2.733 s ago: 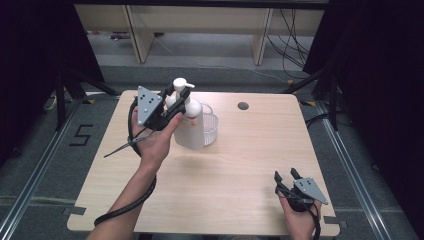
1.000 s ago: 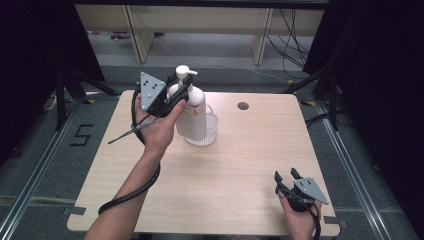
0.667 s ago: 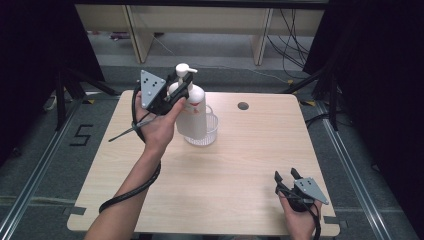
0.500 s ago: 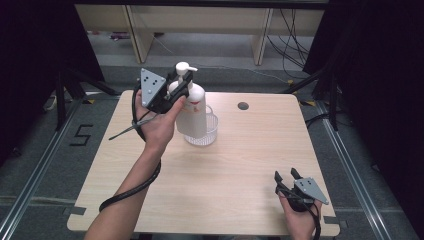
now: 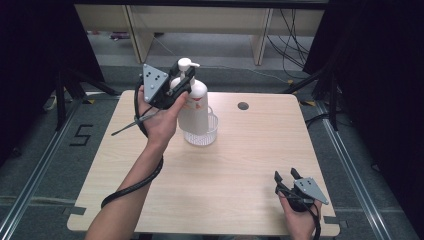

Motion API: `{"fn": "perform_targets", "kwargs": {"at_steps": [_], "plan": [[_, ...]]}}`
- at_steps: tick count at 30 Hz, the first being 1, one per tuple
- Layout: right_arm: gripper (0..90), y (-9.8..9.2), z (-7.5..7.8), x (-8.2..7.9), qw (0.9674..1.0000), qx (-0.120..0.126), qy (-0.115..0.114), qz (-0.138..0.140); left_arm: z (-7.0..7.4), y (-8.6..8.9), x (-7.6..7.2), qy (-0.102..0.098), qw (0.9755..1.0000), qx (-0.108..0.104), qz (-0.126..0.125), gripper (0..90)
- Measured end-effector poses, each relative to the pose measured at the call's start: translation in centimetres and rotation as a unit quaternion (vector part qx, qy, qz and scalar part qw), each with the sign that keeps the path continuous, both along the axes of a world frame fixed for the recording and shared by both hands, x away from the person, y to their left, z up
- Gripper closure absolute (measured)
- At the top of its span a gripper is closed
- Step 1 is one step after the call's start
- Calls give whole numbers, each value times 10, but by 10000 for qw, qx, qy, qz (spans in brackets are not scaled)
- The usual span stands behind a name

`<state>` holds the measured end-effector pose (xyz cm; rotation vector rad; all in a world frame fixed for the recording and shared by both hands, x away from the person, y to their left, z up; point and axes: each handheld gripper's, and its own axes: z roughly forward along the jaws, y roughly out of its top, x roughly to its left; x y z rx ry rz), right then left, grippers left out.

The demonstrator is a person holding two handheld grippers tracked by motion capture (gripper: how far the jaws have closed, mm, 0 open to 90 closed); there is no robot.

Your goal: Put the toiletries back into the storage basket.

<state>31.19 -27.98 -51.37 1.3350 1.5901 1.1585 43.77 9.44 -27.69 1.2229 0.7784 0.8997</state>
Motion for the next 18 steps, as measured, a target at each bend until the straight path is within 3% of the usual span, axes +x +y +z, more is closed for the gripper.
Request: {"fn": "perform_targets", "kwargs": {"at_steps": [13, 18], "plan": [[405, -1, 0, 1, 10000, -34, -2, 25, -1, -5, 9, 49, 10000, 5, -28, 589], [405, 1, 0, -1, 9999, 64, 70, -47, -1, -6, 11, 55, 10000, 13, -34, 590]]}}
